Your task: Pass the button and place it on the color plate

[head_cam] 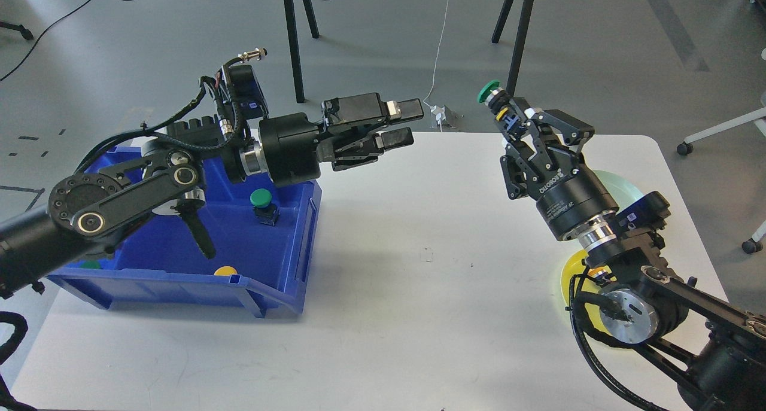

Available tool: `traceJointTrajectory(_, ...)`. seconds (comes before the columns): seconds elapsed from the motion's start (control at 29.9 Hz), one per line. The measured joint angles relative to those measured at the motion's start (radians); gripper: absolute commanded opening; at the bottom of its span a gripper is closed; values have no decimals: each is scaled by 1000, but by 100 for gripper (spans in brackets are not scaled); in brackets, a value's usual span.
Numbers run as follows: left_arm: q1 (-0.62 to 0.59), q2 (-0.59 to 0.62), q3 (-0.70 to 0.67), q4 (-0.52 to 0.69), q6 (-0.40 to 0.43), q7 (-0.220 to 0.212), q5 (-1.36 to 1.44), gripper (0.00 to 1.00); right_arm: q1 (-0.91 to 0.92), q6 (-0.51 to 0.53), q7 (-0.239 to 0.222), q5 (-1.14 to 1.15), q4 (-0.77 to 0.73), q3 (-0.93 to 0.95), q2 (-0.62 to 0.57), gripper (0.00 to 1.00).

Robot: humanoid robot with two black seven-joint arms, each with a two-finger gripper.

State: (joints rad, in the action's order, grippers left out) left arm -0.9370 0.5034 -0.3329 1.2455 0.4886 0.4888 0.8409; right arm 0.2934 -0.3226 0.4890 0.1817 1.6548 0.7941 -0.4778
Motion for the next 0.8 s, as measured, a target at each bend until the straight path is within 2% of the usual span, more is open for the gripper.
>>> traceJointTrajectory(0.07,0,0,0,-1,0,0,-3,77,-46,-86,0,-161,-31,81,29,2)
traceJointTrajectory(0.17,1,0,0,-1,0,0,-3,77,-69,-153,0,-354,-96,141,44,2)
traceJointTrajectory(0.37,2,0,0,-1,0,0,-3,77,-33,-166,-6,-548,-261,166,56,2)
traceJointTrajectory(0.5,3,0,0,0,0,0,-3,77,24,-166,-61,-605,-430,174,69,3)
traceJointTrajectory(0.6,3,-1,0,0,0,0,-3,77,77,-166,-115,-609,-554,168,87,10)
traceJointTrajectory(0.8,3,-1,0,-1,0,0,-3,77,149,-166,-202,-603,-786,131,168,37)
